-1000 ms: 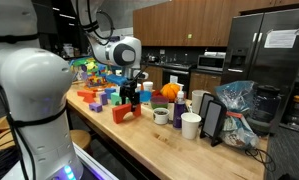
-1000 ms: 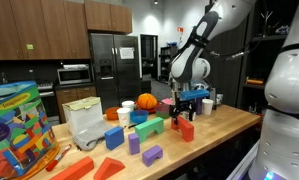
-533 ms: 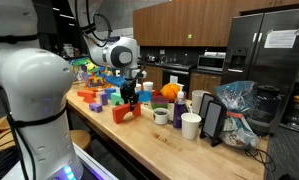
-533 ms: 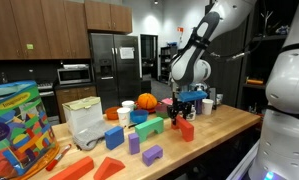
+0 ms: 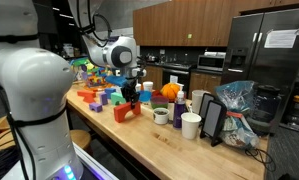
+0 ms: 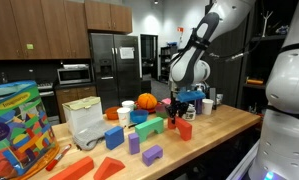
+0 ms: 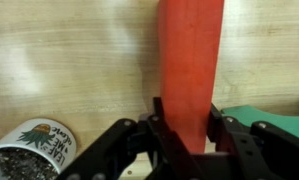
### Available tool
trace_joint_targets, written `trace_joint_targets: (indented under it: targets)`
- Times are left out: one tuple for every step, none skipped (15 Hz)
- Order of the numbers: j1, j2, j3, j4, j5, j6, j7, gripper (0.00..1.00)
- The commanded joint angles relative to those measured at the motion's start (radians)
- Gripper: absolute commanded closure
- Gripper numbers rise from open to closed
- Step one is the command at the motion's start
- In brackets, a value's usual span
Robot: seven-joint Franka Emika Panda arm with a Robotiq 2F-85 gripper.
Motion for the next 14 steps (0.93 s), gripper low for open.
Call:
trace_joint_targets:
  targets:
    - [-0.018, -0.022, 0.014, 0.001, -0.108, -0.039, 0.049, 0.85]
    - [-0.026, -0.039, 0.022, 0.002, -0.172, -0.065, 0.076, 0.85]
    - [-0.024, -0.070, 0.025, -0.020, -0.208, -0.084, 0.078, 0.85]
    - [-0.020, -0.093, 0.030, -0.022, -0.238, -0.111, 0.074, 0.85]
    - [-0.014, -0.097, 0.032, -0.004, -0.252, -0.142, 0.057, 0.85]
    - [-0.005, -0.129, 0.036, -0.014, -0.252, -0.177, 0.042, 0.85]
    - [0.001, -0.152, 0.041, -0.018, -0.248, -0.203, 0.037, 0.85]
    - [0.008, -0.174, 0.045, -0.014, -0.244, -0.246, 0.010, 0.85]
    - [0.011, -0.199, 0.051, -0.015, -0.248, -0.279, -0.006, 0.85]
    - [0.017, -0.218, 0.053, -0.014, -0.246, -0.310, -0.030, 0.85]
    - [0.020, -0.238, 0.056, -0.011, -0.251, -0.341, -0.056, 0.85]
    - [0.024, -0.260, 0.058, -0.012, -0.257, -0.368, -0.083, 0.85]
    - [0.025, -0.283, 0.063, -0.012, -0.273, -0.390, -0.104, 0.85]
    - [0.026, -0.309, 0.066, -0.013, -0.293, -0.405, -0.129, 0.85]
